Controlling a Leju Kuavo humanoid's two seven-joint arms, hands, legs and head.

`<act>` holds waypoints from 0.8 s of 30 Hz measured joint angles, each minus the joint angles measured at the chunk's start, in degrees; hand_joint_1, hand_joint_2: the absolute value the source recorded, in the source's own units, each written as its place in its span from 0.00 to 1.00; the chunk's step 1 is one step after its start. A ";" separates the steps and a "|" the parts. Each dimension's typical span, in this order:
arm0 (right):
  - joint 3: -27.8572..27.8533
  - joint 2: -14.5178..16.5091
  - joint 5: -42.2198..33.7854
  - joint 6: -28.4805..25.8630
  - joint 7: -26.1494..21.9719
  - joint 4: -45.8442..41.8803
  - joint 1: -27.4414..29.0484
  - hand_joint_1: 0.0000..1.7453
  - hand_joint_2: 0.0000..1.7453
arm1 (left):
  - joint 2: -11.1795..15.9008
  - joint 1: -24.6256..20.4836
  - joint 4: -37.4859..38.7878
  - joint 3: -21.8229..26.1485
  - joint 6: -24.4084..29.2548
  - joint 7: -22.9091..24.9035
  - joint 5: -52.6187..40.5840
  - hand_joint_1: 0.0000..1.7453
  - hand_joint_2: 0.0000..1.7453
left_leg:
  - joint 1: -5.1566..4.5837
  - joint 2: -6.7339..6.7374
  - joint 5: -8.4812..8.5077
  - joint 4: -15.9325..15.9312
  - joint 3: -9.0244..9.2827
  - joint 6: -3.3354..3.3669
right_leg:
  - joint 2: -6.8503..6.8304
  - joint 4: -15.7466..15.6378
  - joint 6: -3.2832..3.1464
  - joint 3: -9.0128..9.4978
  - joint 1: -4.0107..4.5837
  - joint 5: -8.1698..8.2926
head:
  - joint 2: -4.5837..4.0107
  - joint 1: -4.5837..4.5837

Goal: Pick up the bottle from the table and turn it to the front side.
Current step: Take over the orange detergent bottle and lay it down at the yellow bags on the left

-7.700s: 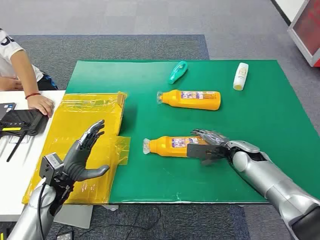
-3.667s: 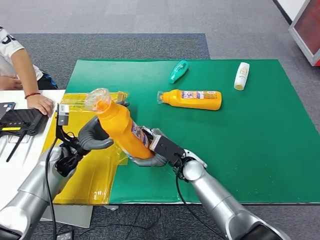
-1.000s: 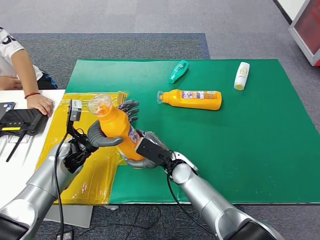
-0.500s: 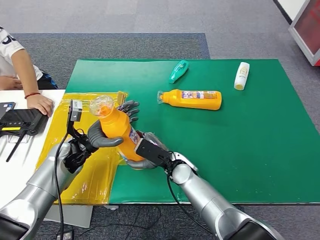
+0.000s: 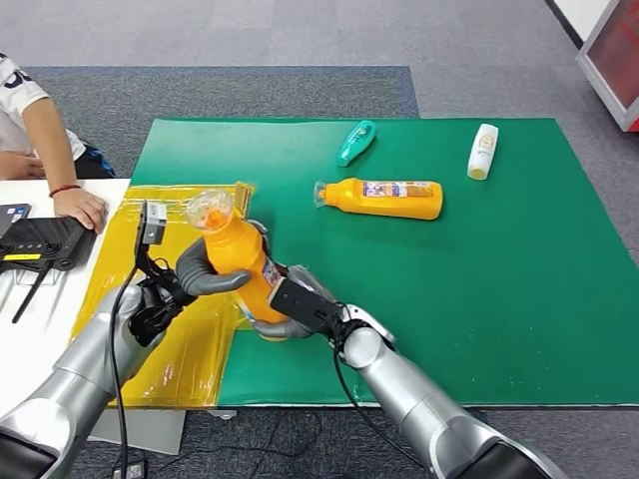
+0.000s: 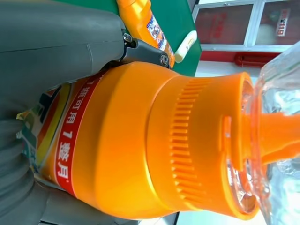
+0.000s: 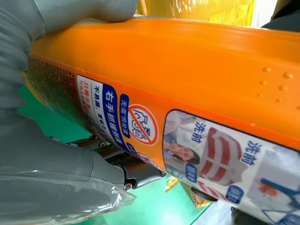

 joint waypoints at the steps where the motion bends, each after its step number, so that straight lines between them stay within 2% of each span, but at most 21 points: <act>1: 0.00 0.01 0.01 0.02 0.00 0.00 0.04 1.00 1.00 | 0.00 0.01 0.01 0.00 0.01 -0.04 -0.02 1.00 1.00 | 0.00 0.00 0.00 0.00 0.00 0.00 | 0.00 0.00 0.00 0.00 0.00 0.00 | 0.00 0.01; 6: 0.00 0.10 0.02 0.05 0.08 0.00 0.20 0.94 1.00 | 0.01 0.29 -0.03 0.00 0.08 -0.46 -0.15 1.00 1.00 | 0.00 0.00 0.00 0.00 -0.01 0.00 | 0.00 0.00 0.00 0.00 0.00 0.01 | -0.01 0.01; 7: 0.00 0.10 0.03 0.06 0.11 0.00 0.23 0.81 1.00 | 0.03 0.42 -0.07 0.00 0.09 -0.60 -0.21 1.00 1.00 | 0.00 0.00 0.00 0.00 -0.01 0.00 | 0.00 0.00 0.00 0.00 0.00 0.01 | -0.01 0.01; 10: 0.00 0.10 0.11 0.09 0.25 0.00 0.39 0.11 1.00 | 0.09 0.80 -0.20 0.00 0.18 -1.00 -0.56 1.00 1.00 | 0.00 0.00 0.00 0.00 -0.01 0.00 | 0.00 0.00 0.00 0.00 0.00 0.01 | -0.01 0.00; 11: 0.00 0.10 0.14 0.12 0.28 -0.01 0.44 0.00 1.00 | 0.10 0.91 -0.26 0.01 0.26 -1.11 -0.70 1.00 1.00 | 0.00 0.00 0.00 0.00 -0.01 0.00 | 0.00 0.00 0.00 0.00 0.00 0.01 | -0.01 0.00; 24: 0.00 0.10 -0.01 0.33 0.45 -1.07 0.73 0.00 1.00 | 1.51 3.71 -2.44 0.17 1.37 -2.00 -3.18 1.00 1.00 | 0.00 0.01 0.01 0.00 -0.02 0.00 | 0.00 0.00 0.00 -0.04 0.00 0.02 | -0.01 0.01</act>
